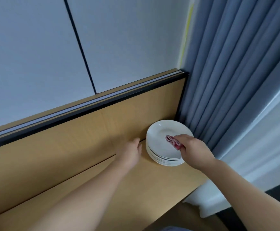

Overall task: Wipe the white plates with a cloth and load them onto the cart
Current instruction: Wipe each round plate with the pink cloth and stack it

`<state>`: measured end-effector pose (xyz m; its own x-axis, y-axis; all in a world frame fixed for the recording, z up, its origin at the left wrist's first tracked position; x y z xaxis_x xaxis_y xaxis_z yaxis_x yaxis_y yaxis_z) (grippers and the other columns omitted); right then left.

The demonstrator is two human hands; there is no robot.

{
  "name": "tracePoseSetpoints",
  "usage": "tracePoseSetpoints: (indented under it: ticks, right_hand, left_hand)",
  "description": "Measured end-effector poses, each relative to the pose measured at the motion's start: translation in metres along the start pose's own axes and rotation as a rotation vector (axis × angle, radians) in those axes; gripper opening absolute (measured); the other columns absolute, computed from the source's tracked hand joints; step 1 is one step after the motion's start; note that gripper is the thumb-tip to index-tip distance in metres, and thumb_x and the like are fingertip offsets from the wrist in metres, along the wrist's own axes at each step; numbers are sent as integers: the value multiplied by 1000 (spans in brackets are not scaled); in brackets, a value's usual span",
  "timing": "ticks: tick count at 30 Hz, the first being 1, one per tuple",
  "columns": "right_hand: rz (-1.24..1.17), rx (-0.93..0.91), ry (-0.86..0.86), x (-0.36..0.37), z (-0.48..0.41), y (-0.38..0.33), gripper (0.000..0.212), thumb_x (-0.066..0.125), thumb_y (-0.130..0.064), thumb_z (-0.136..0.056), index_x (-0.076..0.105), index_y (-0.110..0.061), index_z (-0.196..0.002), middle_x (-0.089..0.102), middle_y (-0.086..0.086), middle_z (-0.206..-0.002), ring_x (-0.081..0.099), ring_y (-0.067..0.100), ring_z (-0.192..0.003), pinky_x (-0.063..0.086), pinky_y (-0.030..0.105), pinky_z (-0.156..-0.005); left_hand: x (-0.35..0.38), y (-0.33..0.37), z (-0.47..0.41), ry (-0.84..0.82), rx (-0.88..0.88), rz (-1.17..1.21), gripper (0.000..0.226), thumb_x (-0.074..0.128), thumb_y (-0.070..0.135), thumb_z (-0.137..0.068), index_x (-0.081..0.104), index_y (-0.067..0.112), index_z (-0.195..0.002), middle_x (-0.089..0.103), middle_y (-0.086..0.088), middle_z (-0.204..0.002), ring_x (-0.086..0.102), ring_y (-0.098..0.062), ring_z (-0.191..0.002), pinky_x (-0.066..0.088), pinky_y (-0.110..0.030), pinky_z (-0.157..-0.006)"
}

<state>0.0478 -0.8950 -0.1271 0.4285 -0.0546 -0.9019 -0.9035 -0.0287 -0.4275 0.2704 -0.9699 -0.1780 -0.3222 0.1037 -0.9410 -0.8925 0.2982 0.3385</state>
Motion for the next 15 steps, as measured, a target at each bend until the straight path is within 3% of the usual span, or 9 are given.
tracePoseSetpoints:
  ticks: [8, 15]
  right_hand:
    - [25, 8, -37, -12, -14, 64, 22, 48, -2, -80, 60, -17, -90, 61, -5, -91, 57, 20, -81, 50, 38, -67]
    - [5, -30, -93, -11, -32, 73, 24, 48, -1, -82, 62, -14, -96, 62, -1, -97, 58, 24, -86, 50, 39, -71]
  left_hand:
    - [48, 46, -46, -175, -210, 27, 36, 36, 34, -102, 45, 8, -124, 64, -9, -113, 62, -28, -100, 41, -30, -68]
    - [48, 62, -61, -229, -469, 225, 31, 52, 4, -89, 42, 1, -118, 60, -11, -115, 62, -30, -101, 42, -29, -67]
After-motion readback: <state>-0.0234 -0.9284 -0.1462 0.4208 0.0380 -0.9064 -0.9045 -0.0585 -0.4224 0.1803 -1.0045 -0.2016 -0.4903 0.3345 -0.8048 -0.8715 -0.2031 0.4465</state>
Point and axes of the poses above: each hand's wrist, its own z-axis away from the middle knuckle, its own x-axis out of the palm, y = z × x, the point moved 2 cm from there along -z, towards the middle knuckle
